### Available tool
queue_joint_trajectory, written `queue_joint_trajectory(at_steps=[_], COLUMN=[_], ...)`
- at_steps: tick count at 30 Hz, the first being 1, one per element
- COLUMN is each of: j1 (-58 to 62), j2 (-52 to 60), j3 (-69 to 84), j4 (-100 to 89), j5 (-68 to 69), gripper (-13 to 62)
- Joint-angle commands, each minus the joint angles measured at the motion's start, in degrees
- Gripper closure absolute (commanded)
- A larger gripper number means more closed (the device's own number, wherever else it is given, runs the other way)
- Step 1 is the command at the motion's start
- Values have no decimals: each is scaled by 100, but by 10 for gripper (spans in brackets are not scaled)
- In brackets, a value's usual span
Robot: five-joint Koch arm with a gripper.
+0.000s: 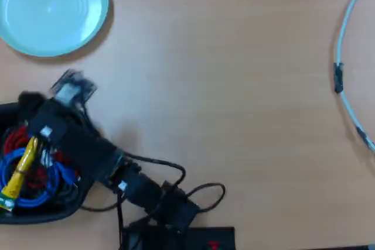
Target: Pick up the yellow instant coffee stick, then put it in the black bowl
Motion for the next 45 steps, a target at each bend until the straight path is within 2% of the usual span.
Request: queue_joint_trajectory(at_steps=[1, 8, 12, 16, 25, 35, 45], j1=[527, 2452, 3419, 4025, 5063, 5414, 5713], j2=[457, 369, 141, 272, 2320, 3902, 4052], j3=[-633, -510, 185, 1828, 6126, 9308, 11514], j4=[62, 79, -62, -1204, -4799, -6935, -9536], j5=[-281, -448, -729, -1222, -940, -633, -123], gripper=[-65, -63, -62, -63, -63, -62, -62])
